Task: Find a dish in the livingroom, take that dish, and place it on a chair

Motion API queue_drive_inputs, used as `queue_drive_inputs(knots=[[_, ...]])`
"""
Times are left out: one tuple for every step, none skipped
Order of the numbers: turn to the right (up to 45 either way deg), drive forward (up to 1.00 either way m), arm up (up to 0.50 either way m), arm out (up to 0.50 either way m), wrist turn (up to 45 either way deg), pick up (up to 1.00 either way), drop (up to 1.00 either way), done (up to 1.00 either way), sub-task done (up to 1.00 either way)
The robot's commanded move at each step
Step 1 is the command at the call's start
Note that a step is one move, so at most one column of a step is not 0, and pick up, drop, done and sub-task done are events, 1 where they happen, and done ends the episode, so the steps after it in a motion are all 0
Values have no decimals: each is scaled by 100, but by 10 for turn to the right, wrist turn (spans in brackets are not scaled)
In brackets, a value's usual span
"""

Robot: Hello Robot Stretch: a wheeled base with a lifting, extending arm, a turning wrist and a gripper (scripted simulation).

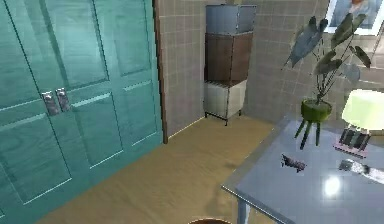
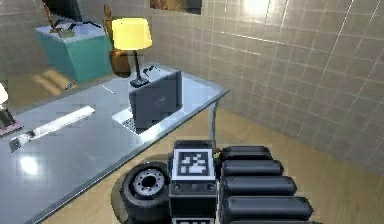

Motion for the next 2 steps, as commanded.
queue_drive_inputs(knots=[[450, 0, 0, 0, 0, 0, 0, 0, 0], [210, 0, 0, 0, 0, 0, 0, 0, 0]])
